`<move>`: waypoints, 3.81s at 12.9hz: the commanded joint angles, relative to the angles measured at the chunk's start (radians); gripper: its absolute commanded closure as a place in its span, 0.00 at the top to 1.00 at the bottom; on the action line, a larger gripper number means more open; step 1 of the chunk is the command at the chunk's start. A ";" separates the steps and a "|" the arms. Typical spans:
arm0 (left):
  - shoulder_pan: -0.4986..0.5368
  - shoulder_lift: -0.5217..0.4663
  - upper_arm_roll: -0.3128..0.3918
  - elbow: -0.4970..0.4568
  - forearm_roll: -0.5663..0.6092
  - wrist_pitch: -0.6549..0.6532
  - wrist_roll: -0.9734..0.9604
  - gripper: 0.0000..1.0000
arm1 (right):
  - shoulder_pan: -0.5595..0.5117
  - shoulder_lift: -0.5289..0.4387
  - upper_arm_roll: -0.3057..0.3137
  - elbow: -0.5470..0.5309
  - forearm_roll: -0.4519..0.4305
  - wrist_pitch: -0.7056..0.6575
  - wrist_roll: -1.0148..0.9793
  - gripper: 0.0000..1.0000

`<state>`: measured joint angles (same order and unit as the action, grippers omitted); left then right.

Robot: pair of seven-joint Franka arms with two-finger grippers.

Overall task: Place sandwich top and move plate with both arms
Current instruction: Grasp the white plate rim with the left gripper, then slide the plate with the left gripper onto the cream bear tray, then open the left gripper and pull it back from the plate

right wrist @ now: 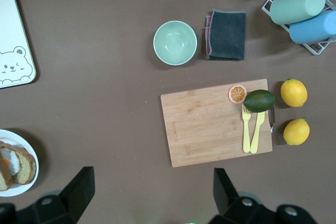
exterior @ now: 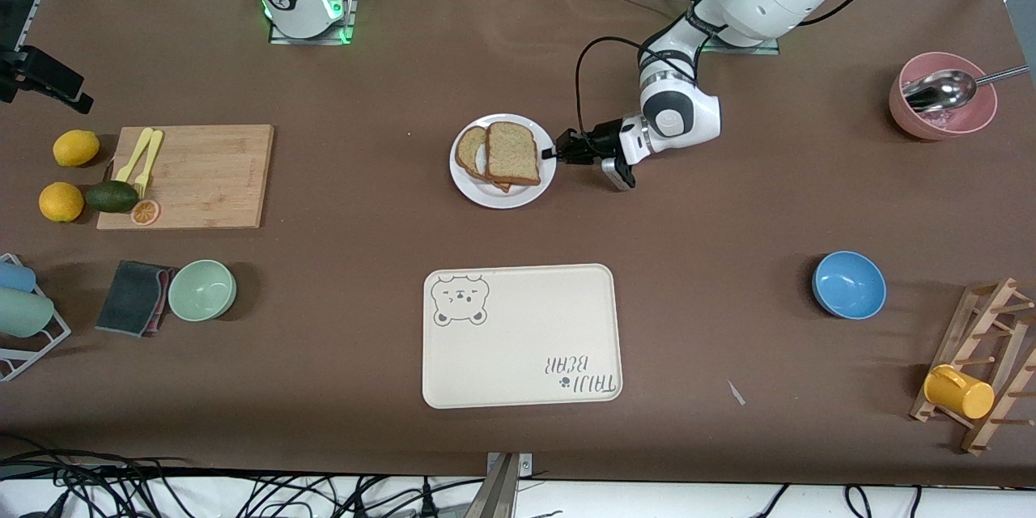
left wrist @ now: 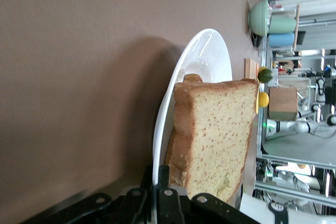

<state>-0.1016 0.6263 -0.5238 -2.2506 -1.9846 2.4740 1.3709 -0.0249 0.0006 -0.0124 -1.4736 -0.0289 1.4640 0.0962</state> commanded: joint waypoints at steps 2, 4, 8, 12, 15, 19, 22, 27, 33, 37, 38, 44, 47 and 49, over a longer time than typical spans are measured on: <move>0.005 -0.002 -0.007 0.048 -0.034 0.051 -0.061 0.00 | -0.004 -0.008 -0.006 0.003 0.014 -0.013 -0.019 1.00; 0.006 -0.003 -0.007 0.071 -0.034 0.074 -0.091 0.00 | -0.004 -0.007 -0.011 0.003 0.017 -0.019 -0.018 1.00; 0.011 -0.007 -0.005 0.117 -0.025 0.077 -0.156 0.00 | -0.003 0.010 -0.003 0.001 0.046 -0.005 -0.013 1.00; 0.028 -0.003 0.010 0.184 -0.019 0.077 -0.180 0.00 | -0.003 0.010 -0.003 -0.004 0.087 -0.017 -0.052 1.00; 0.019 0.016 0.042 0.250 -0.017 0.077 -0.211 0.00 | 0.008 0.015 0.014 -0.042 0.072 0.021 -0.044 1.00; 0.003 0.090 0.085 0.391 0.050 0.121 -0.294 0.00 | 0.023 0.038 0.012 -0.043 0.006 0.061 -0.046 1.00; 0.000 0.148 0.088 0.500 0.145 0.131 -0.432 0.00 | 0.019 0.045 0.008 -0.040 0.006 0.061 -0.052 1.00; -0.148 0.233 0.247 0.673 0.194 0.141 -0.591 0.00 | 0.017 0.062 0.006 -0.036 0.023 0.070 -0.061 1.00; -0.199 0.297 0.312 0.770 0.196 0.141 -0.639 0.00 | 0.023 0.064 0.012 -0.025 0.021 0.081 -0.050 1.00; -0.201 0.309 0.312 0.770 0.198 0.141 -0.636 0.00 | 0.023 0.070 0.012 -0.025 0.024 0.085 -0.043 1.00; -0.201 0.309 0.312 0.770 0.198 0.141 -0.636 0.00 | 0.023 0.070 0.012 -0.025 0.023 0.085 -0.044 1.00; -0.187 0.300 0.314 0.769 0.204 0.141 -0.630 0.35 | 0.023 0.081 0.012 -0.025 0.020 0.088 -0.047 1.00; -0.167 0.286 0.312 0.758 0.230 0.138 -0.636 0.41 | 0.023 0.082 0.011 -0.024 0.018 0.094 -0.061 1.00; -0.158 0.279 0.312 0.750 0.230 0.135 -0.638 0.41 | 0.023 0.085 0.012 -0.024 0.015 0.098 -0.059 1.00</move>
<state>-0.2689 0.9236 -0.2087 -1.4925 -1.7952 2.6091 0.7657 -0.0026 0.0823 -0.0002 -1.5095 -0.0088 1.5590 0.0543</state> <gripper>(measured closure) 0.590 0.000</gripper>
